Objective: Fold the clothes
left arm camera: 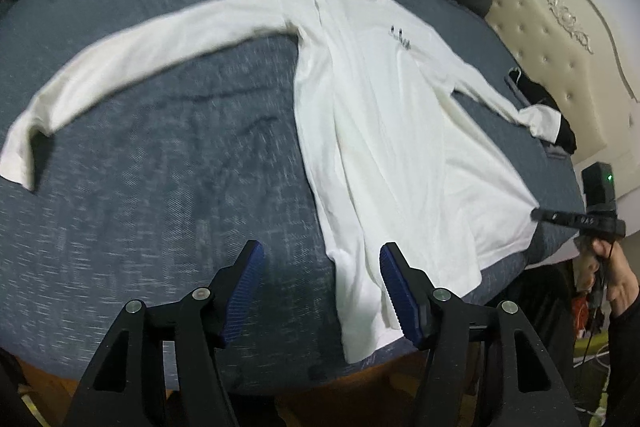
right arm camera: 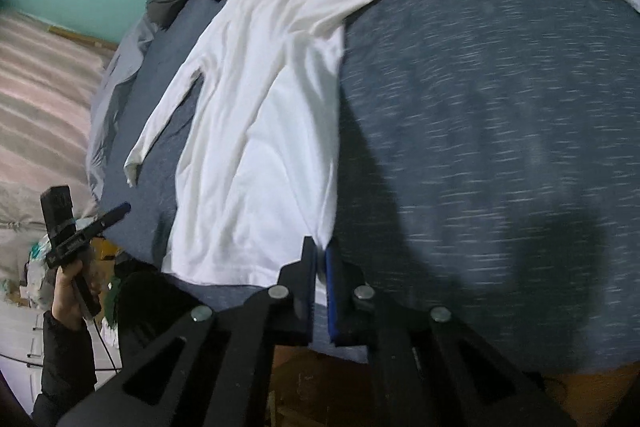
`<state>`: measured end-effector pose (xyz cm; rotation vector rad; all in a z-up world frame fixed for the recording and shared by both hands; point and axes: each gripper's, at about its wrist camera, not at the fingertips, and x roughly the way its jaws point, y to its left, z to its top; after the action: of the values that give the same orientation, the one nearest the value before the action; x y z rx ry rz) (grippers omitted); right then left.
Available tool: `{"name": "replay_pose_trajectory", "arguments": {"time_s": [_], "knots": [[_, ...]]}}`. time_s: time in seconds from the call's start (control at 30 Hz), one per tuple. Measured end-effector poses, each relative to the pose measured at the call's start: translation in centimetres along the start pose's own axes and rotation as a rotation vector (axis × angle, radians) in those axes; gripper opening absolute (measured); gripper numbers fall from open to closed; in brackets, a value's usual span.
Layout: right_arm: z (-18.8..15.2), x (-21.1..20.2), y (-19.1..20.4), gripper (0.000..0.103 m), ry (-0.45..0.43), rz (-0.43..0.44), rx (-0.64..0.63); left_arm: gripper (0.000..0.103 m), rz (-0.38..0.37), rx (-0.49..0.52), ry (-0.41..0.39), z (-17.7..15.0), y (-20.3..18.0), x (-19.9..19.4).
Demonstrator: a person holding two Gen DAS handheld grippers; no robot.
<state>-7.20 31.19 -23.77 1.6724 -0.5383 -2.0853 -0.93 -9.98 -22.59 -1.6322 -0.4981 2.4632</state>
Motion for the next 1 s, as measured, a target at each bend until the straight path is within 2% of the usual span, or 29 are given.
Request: {"name": "replay_pose_trajectory", "arguments": {"time_s": [0.3, 0.53, 0.57, 0.63, 0.67, 0.7, 0.87, 1.0], "knots": [[0.1, -1.1, -1.8, 0.004, -0.023, -0.011, 0.023, 0.064, -0.011, 0.012, 0.180, -1.8, -1.3, 6.0], [0.5, -1.9, -2.5, 0.004, -0.026, -0.004, 0.021, 0.062, -0.018, 0.013, 0.209, -2.4, -1.6, 7.7], [0.6, -1.9, -2.4, 0.004, -0.026, -0.004, 0.019, 0.057, -0.021, 0.011, 0.214, -2.4, -1.6, 7.9], [0.6, -2.0, -2.4, 0.004, -0.027, -0.002, 0.016, 0.038, -0.024, 0.025, 0.224, -2.5, -1.8, 8.2], [0.6, -2.1, -2.3, 0.004, -0.028, 0.000, 0.015, 0.016, -0.039, 0.023, 0.233, -2.6, -1.8, 8.4], [0.6, -2.2, -2.3, 0.004, -0.029, 0.002, 0.014, 0.004, -0.058, 0.018, 0.244, -2.8, -1.8, 8.6], [0.4, -2.7, -2.1, 0.004, -0.036, 0.009, 0.009, 0.003, -0.049, 0.070, 0.212, -3.1, -2.4, 7.3], [0.3, -3.3, -2.2, 0.004, -0.044, 0.015, 0.008, 0.003, -0.072, 0.063, 0.133, -2.2, -1.5, 3.3]]}}
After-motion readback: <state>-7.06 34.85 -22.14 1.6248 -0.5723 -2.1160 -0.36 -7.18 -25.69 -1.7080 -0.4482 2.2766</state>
